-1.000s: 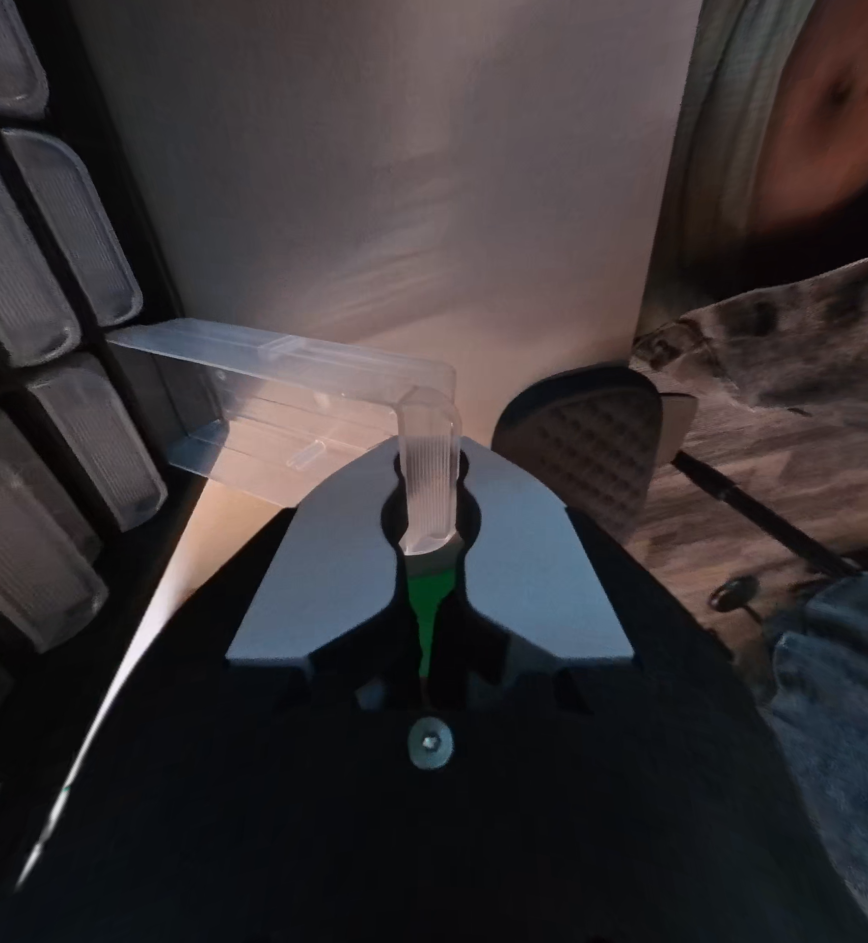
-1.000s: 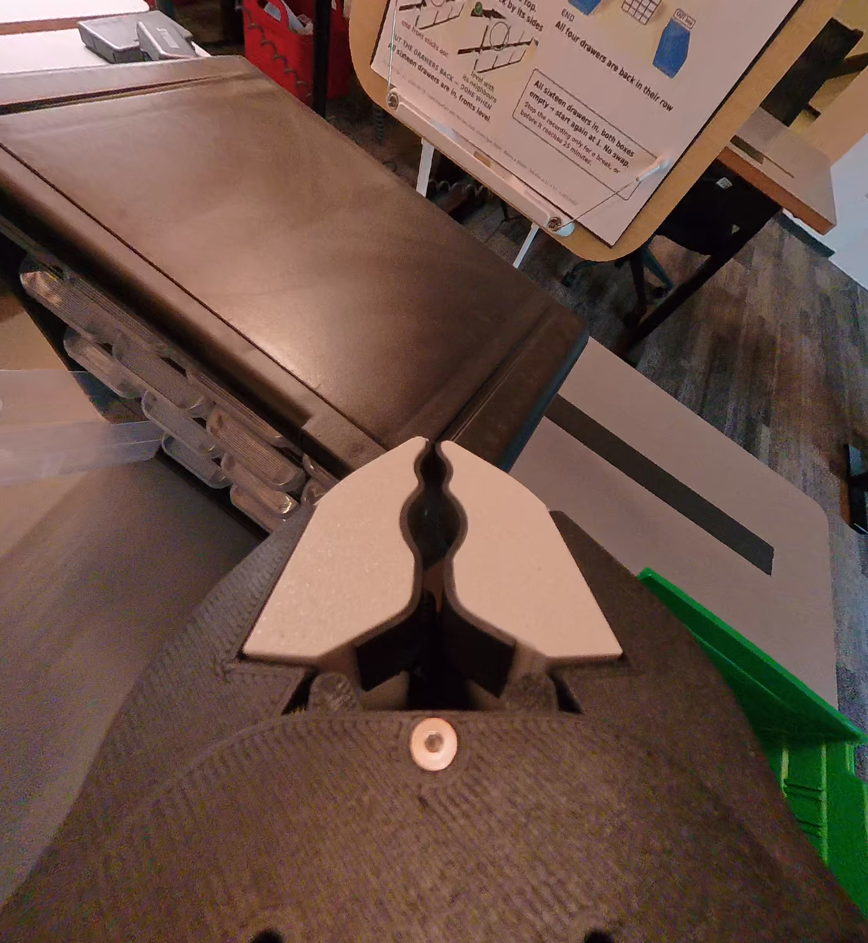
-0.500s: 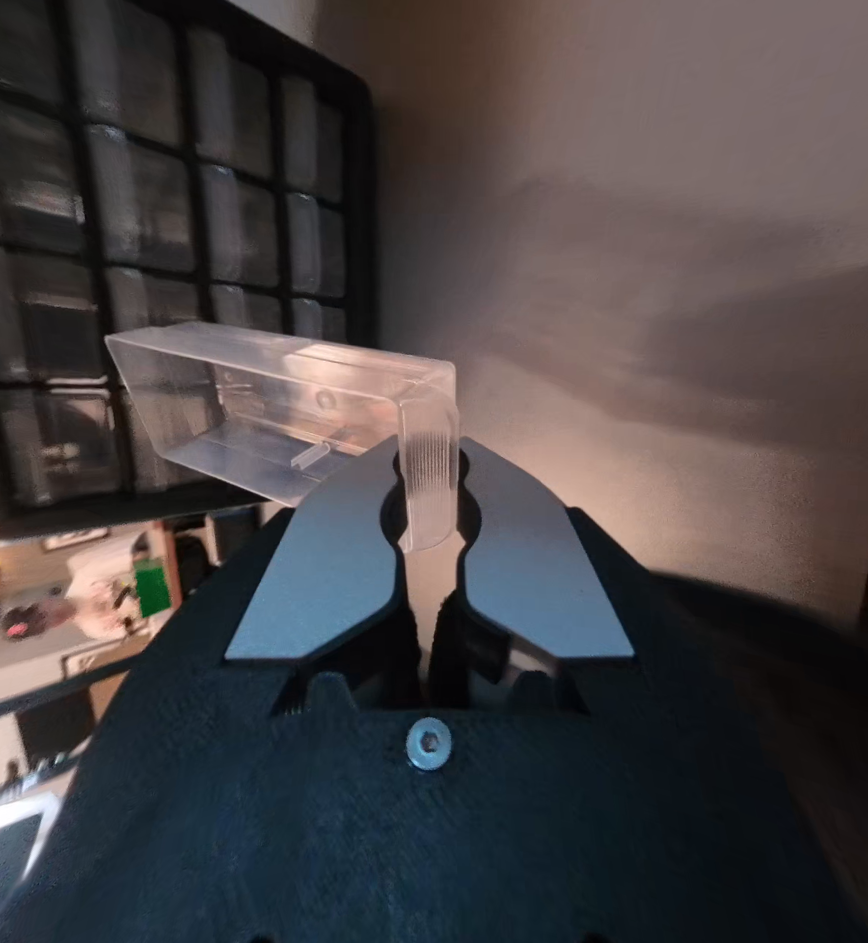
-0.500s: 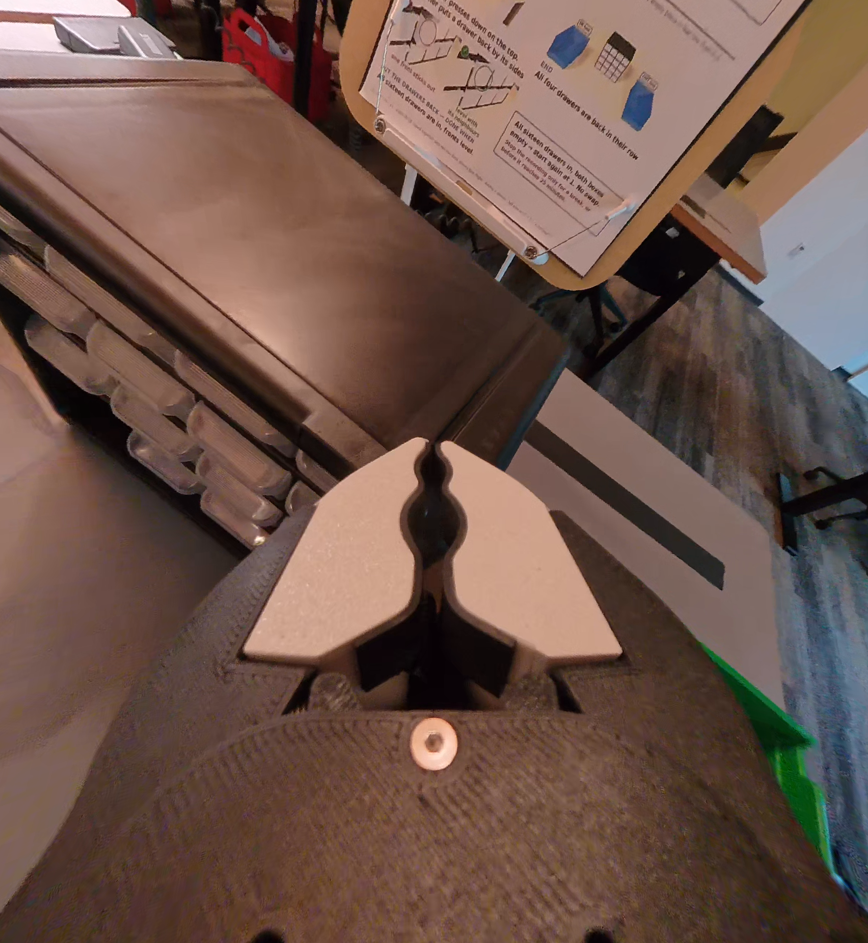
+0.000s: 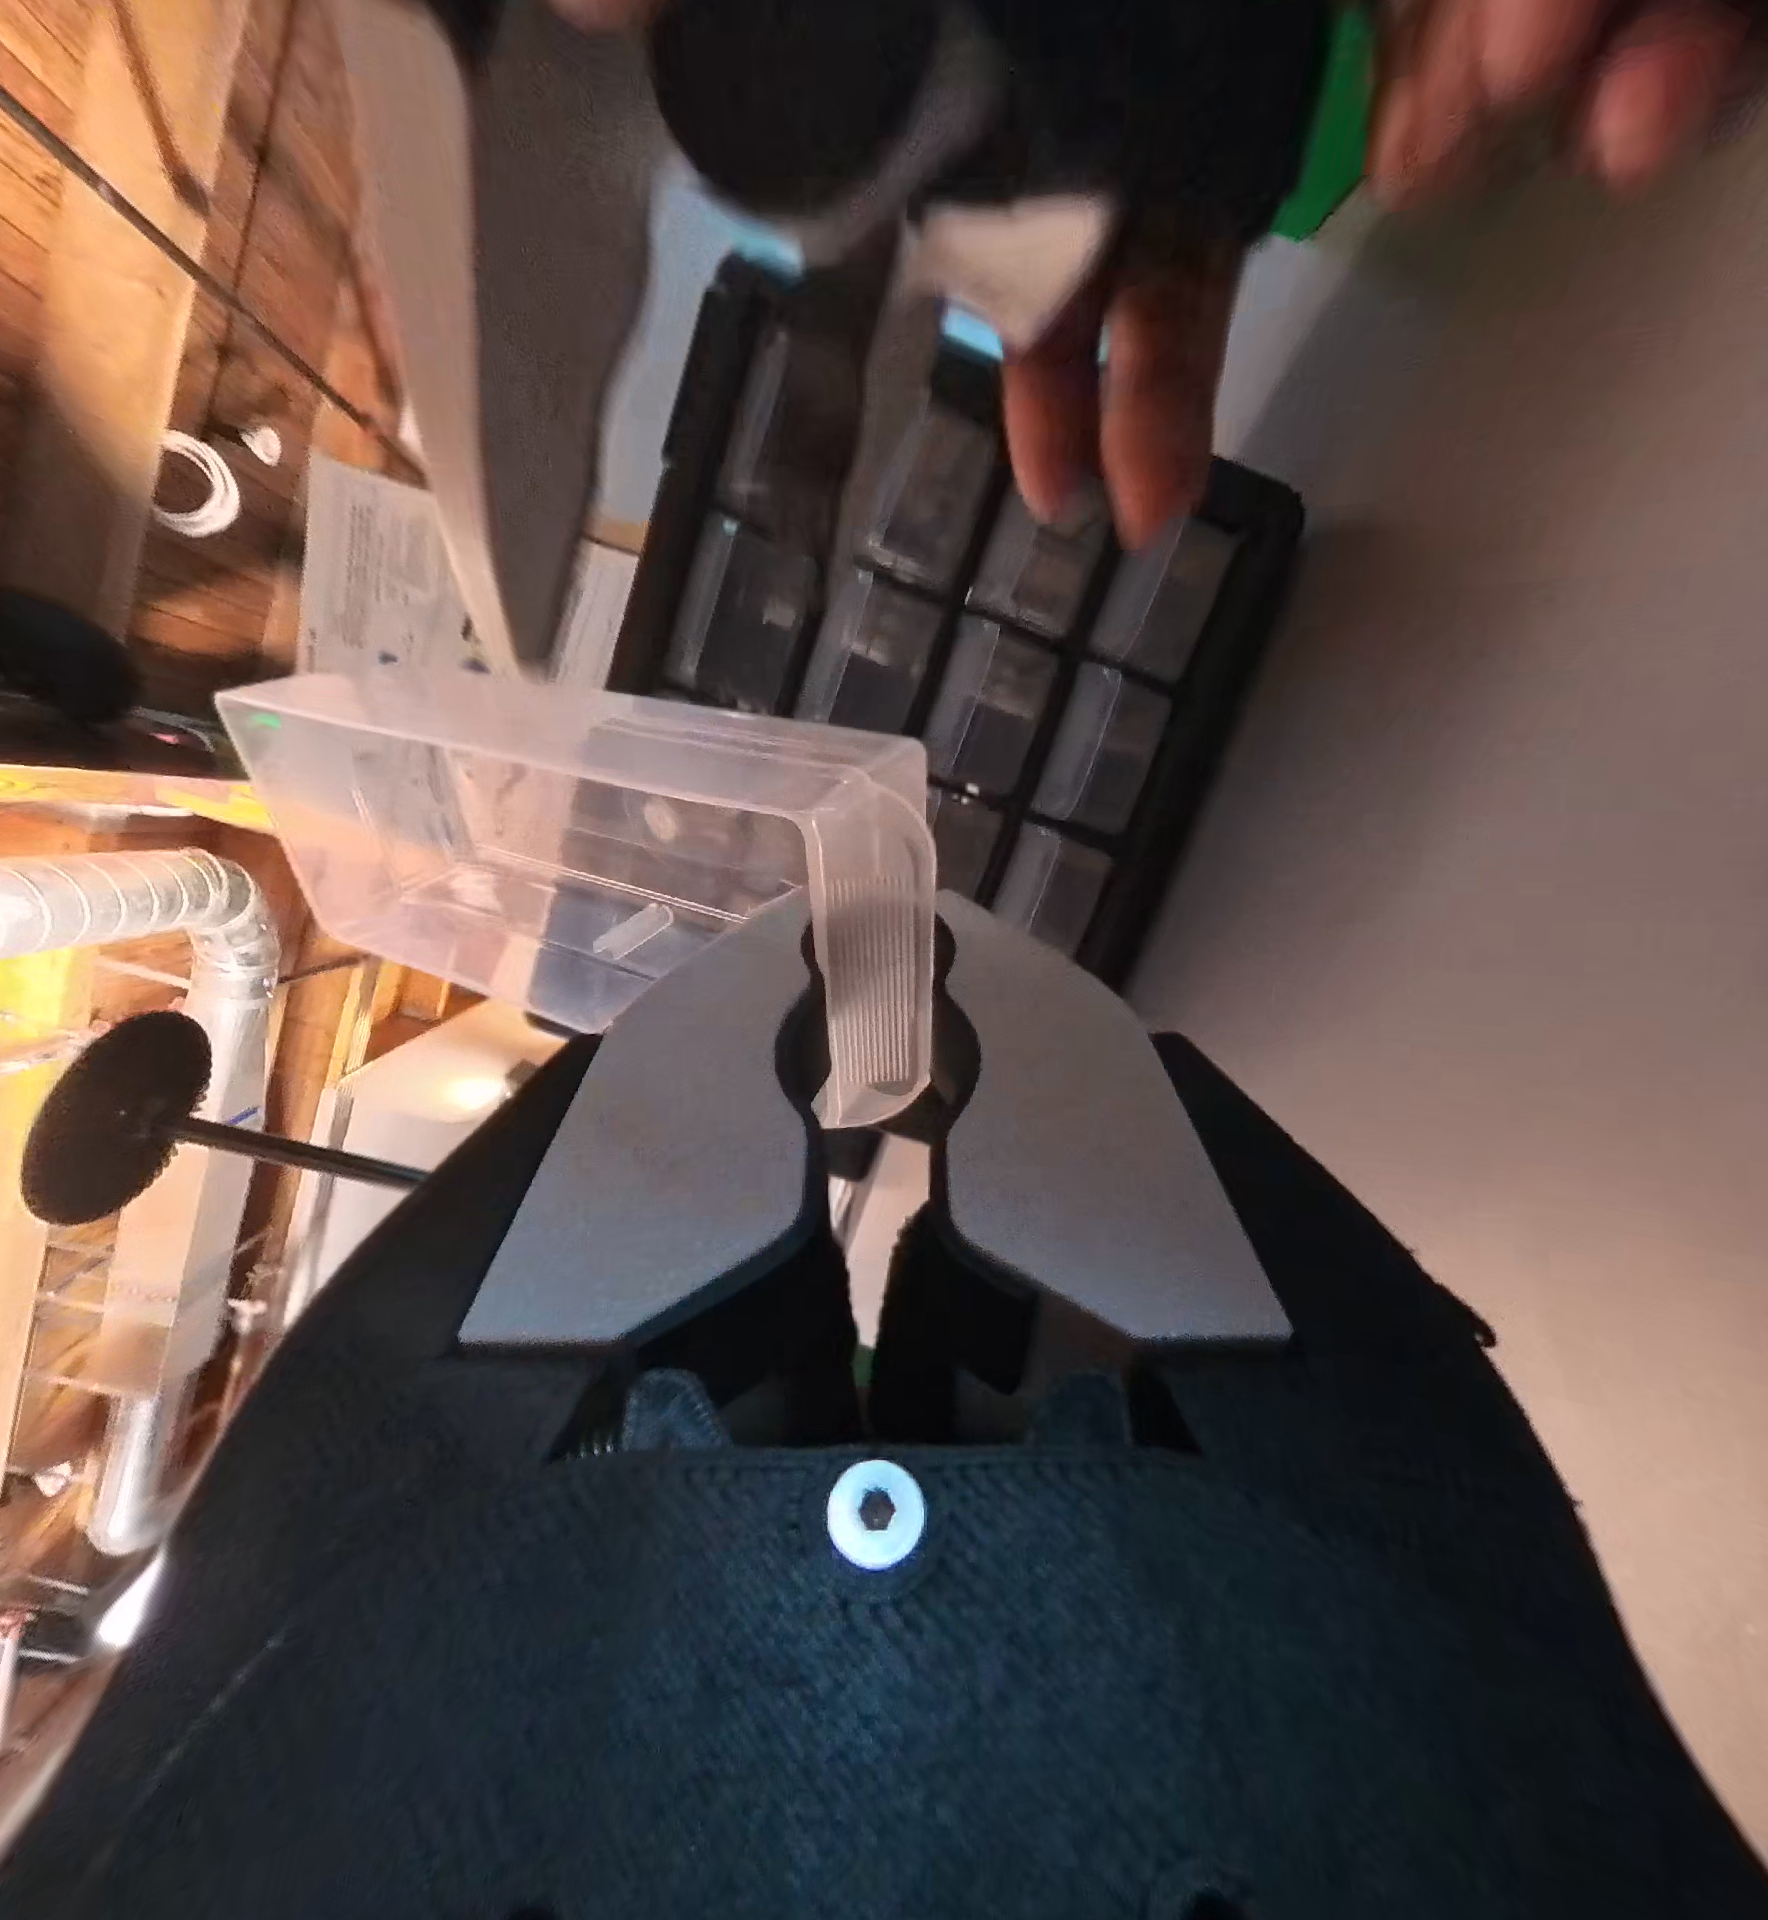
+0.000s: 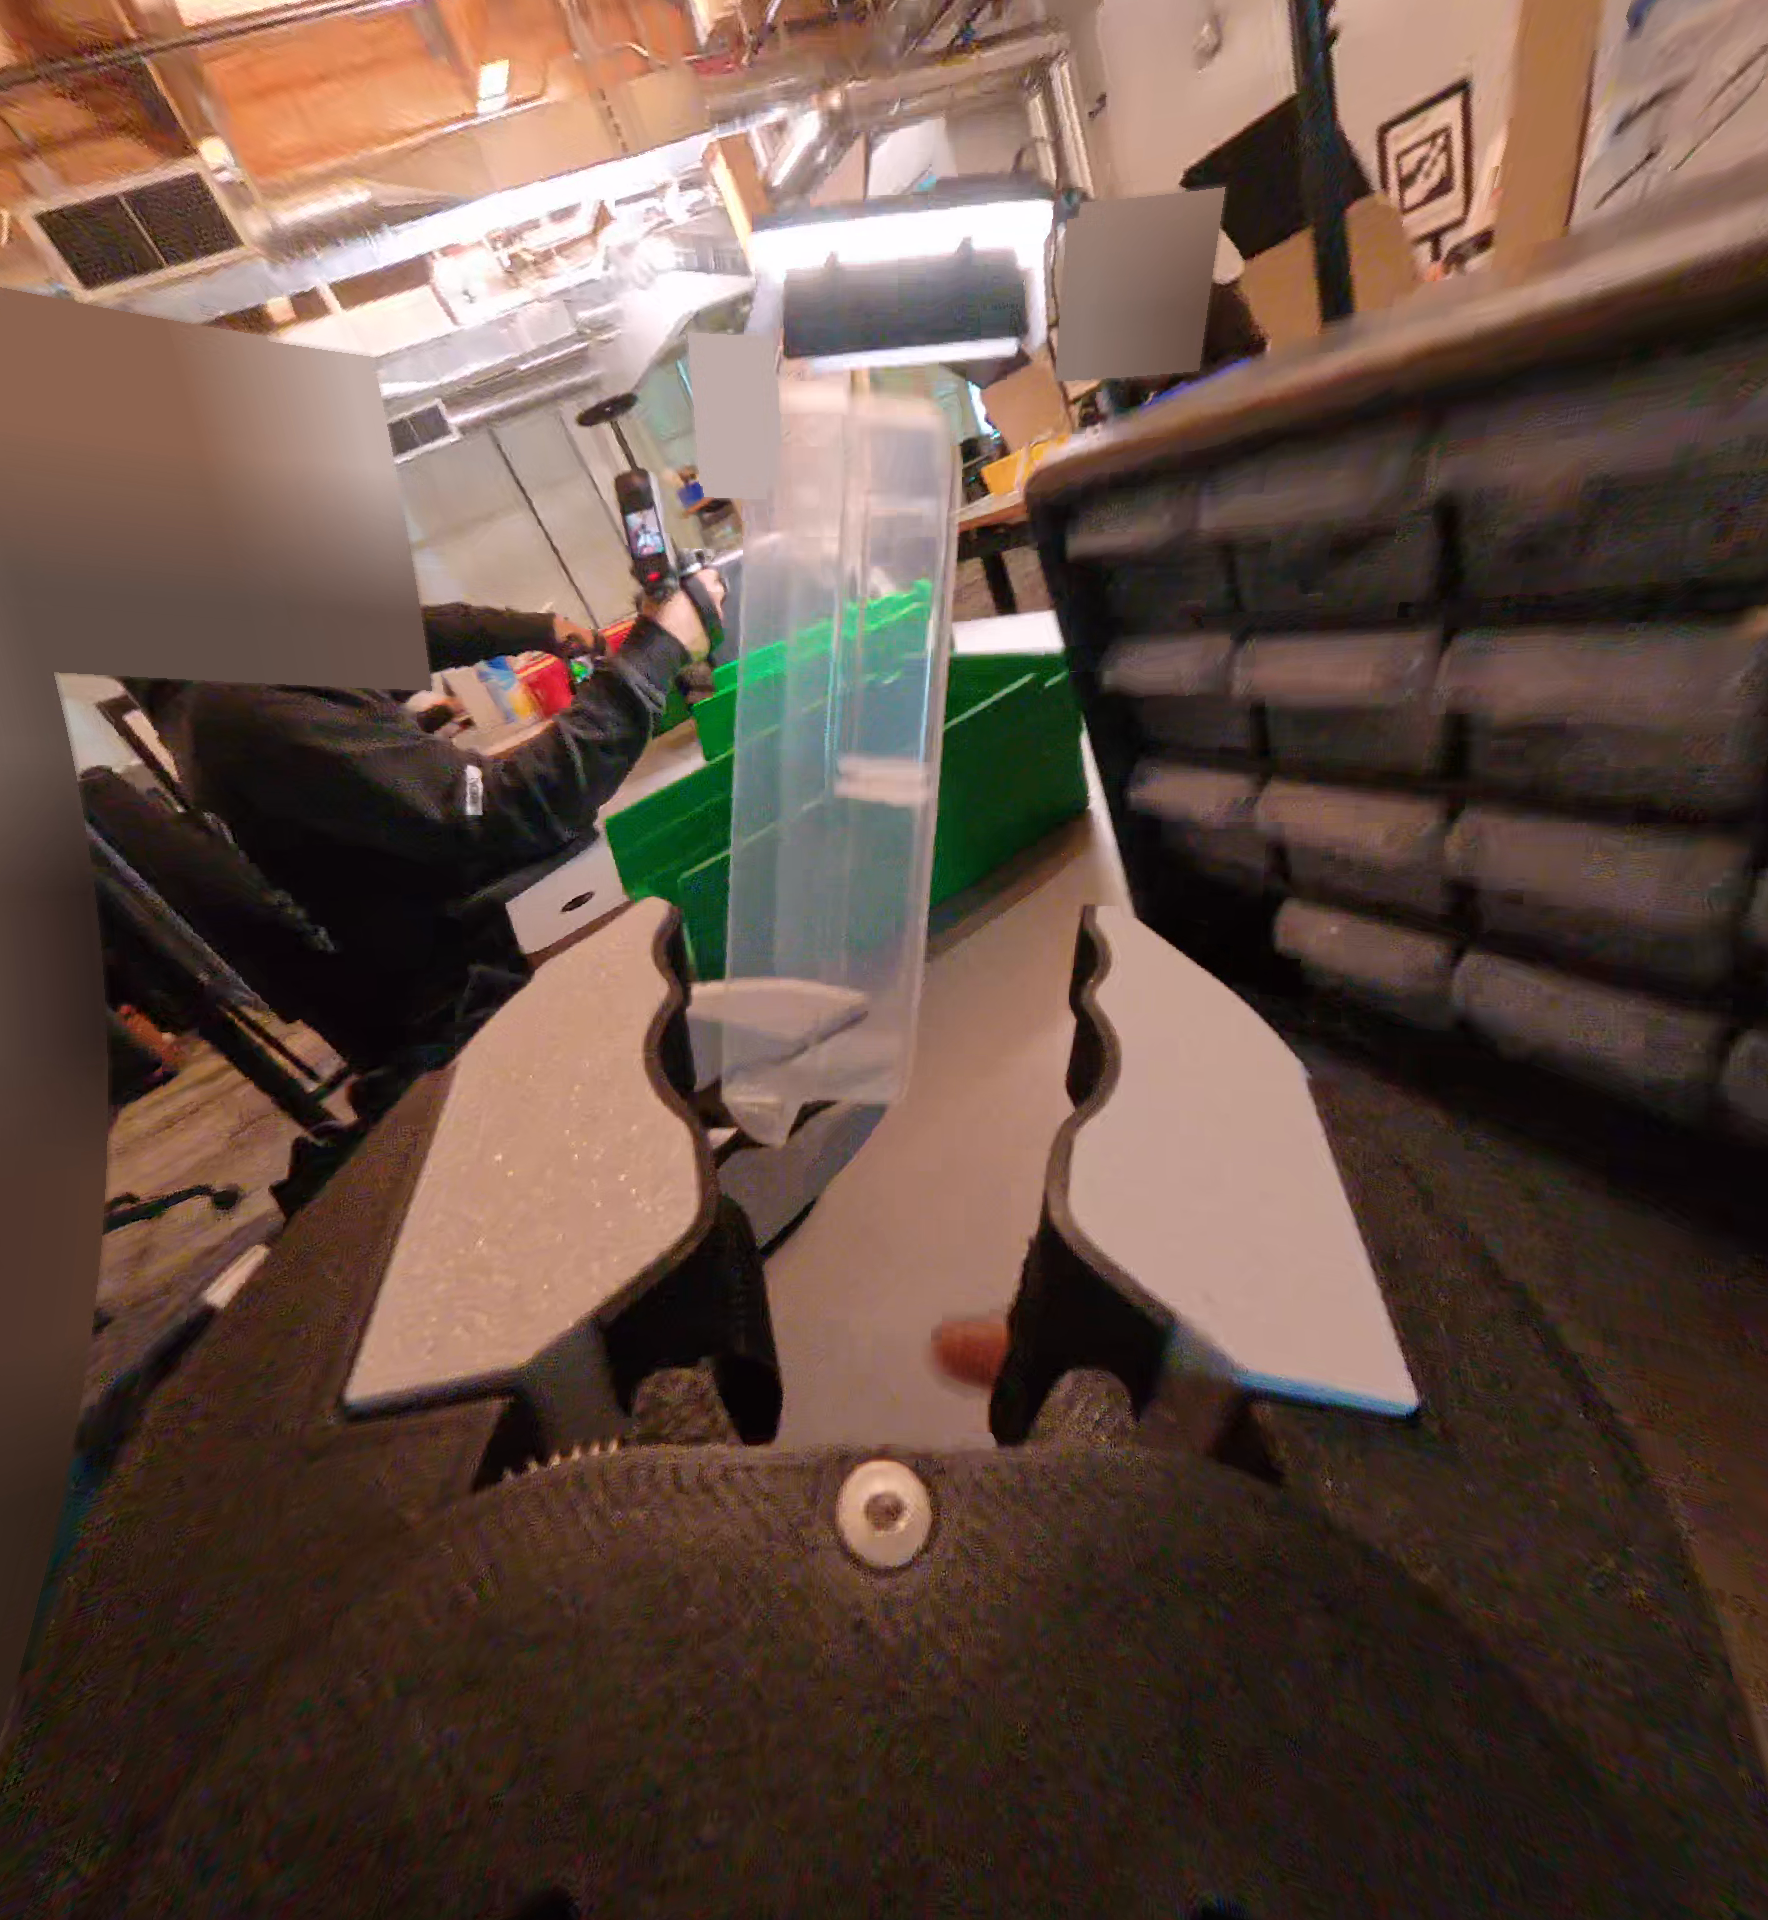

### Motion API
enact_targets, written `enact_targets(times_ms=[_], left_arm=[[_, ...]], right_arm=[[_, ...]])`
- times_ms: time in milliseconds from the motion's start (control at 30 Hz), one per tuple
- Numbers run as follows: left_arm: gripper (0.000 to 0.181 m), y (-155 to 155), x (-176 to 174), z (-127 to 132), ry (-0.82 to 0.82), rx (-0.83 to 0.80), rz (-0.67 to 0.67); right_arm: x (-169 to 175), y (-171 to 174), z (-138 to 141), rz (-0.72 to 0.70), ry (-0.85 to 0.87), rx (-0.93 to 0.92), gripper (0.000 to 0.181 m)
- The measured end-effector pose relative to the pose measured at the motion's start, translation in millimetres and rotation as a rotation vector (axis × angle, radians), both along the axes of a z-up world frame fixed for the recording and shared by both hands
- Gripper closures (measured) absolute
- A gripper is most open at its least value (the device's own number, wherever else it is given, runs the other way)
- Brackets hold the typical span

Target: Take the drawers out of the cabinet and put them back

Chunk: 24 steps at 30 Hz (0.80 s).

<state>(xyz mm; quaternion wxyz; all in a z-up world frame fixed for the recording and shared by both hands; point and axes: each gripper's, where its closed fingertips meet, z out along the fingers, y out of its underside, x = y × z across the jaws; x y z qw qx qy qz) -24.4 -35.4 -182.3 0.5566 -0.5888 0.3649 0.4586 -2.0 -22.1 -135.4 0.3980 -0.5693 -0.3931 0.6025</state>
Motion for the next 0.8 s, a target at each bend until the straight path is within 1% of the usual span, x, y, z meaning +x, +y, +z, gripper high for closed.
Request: enact_targets(times_ms=[67, 133, 167, 200, 267, 367, 467, 533, 567, 600, 667, 733, 800], left_arm=[[0.167, 0, 6, -4, 0.045, -0.007, -0.003], [0.167, 1, 12, -7, 0.067, 0.001, -0.016], [0.167, 0, 14, -6, 0.072, 0.011, -0.023], [0.167, 0, 17, -6, 0.078, 0.016, -0.037], [0.167, 0, 20, -8, 0.083, 0.006, -0.053], [0.166, -1, 22, -9, 0.093, 0.001, -0.072], [0.167, -2, 24, -11, 0.138, -0.007, -0.072], [0.167, -2, 27, -10, 0.113, 0.003, -0.095], [0.165, -3, 29, -7, 0.074, 0.019, -0.119], [0.159, -4, 33, -3, 0.019, 0.041, -0.155], [0.146, -12, 44, 9, -0.165, 0.065, -0.284], [0.134, -22, 50, 27, -0.432, 0.083, -0.427], [0.123, -34, 46, 52, -0.763, 0.148, -0.579]], right_arm=[[-5, -13, -12, 0.015, 0.022, -0.008, 0.116], [-8, -20, -13, 0.027, 0.047, -0.026, 0.126], [-8, -20, -13, 0.018, 0.049, -0.024, 0.128], [-9, -18, -13, -0.005, 0.048, 0.002, 0.136], [-9, -19, -15, -0.01, 0.049, 0.036, 0.137], [-6, -21, -15, 0.006, 0.066, 0.007, 0.137], [-3, -21, -18, 0.002, 0.06, 0.007, 0.137], [0, -21, -18, -0.009, 0.06, 0.021, 0.138], [1, -21, -16, -0.012, 0.071, 0.023, 0.138], [3, -21, -13, -0.01, 0.091, 0.018, 0.138], [8, -17, -5, -0.025, 0.155, 0.0, 0.138], [16, -13, 4, -0.02, 0.217, -0.036, 0.138], [24, -10, 11, 0.001, 0.271, -0.098, 0.138]])
